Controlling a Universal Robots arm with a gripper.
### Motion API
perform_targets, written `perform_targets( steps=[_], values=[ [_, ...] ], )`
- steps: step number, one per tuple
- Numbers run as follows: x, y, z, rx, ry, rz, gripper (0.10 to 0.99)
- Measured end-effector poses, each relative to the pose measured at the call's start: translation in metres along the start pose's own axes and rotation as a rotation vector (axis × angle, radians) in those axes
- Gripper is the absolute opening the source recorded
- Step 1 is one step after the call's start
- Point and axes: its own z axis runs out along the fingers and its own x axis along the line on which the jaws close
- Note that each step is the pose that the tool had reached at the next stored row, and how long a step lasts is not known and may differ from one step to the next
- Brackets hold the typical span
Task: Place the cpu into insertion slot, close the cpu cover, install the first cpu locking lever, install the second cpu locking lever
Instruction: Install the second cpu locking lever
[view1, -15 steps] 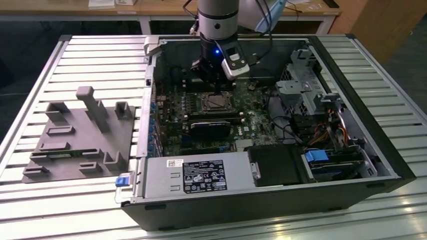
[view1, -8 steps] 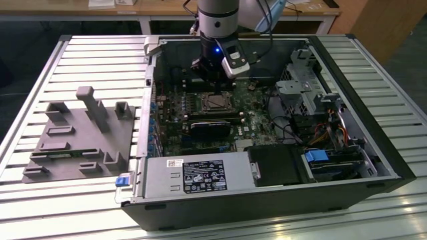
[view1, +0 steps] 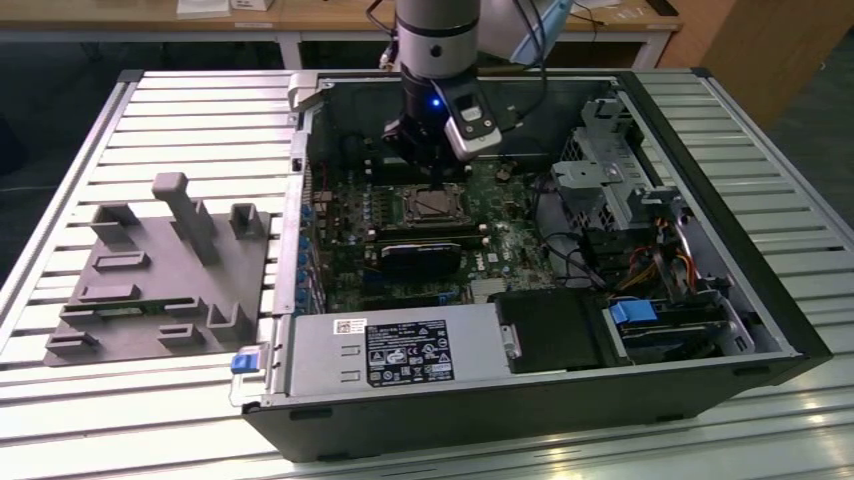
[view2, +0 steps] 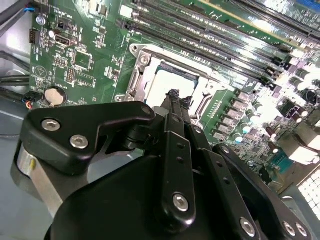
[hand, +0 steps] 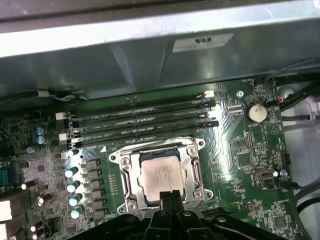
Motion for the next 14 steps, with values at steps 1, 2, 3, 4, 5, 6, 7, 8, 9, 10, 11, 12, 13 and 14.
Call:
perform_targets(
  steps=[1, 2, 3, 4, 5, 6, 7, 8, 9, 10, 11, 12, 13, 14],
  values=[
    [-0.0003, -0.0011, 0.0, 0.0, 0.0, 0.0, 0.102],
    [-0.0006, -0.0025, -0.0001, 0.0, -0.0001, 0.0, 0.102],
    [-0.001, -0.004, -0.0001, 0.0, -0.0001, 0.0, 0.102],
    [-0.0014, -0.0056, -0.0002, 0.0, -0.0001, 0.0, 0.102],
    [-0.0018, -0.0074, -0.0002, 0.0, -0.0001, 0.0, 0.102],
    [-0.0021, -0.0095, -0.0003, 0.0, -0.0001, 0.0, 0.102],
    [-0.0025, -0.0114, -0.0003, 0.0, -0.0001, 0.0, 0.102],
    [-0.0029, -0.0134, -0.0004, 0.0, -0.0001, 0.0, 0.102],
    [-0.0033, -0.0153, -0.0005, 0.0, -0.0001, 0.0, 0.102],
    [-0.0037, -0.0171, -0.0005, 0.0, -0.0001, 0.0, 0.102],
    [-0.004, -0.019, -0.0005, 0.0, -0.0001, 0.0, 0.102],
    [-0.0044, -0.0207, -0.0006, 0.0, -0.0001, 0.0, 0.102],
    [-0.0047, -0.0225, -0.0007, 0.0, -0.0001, 0.0, 0.102],
    [-0.005, -0.024, -0.0007, 0.0, -0.0001, 0.0, 0.102]
  ],
)
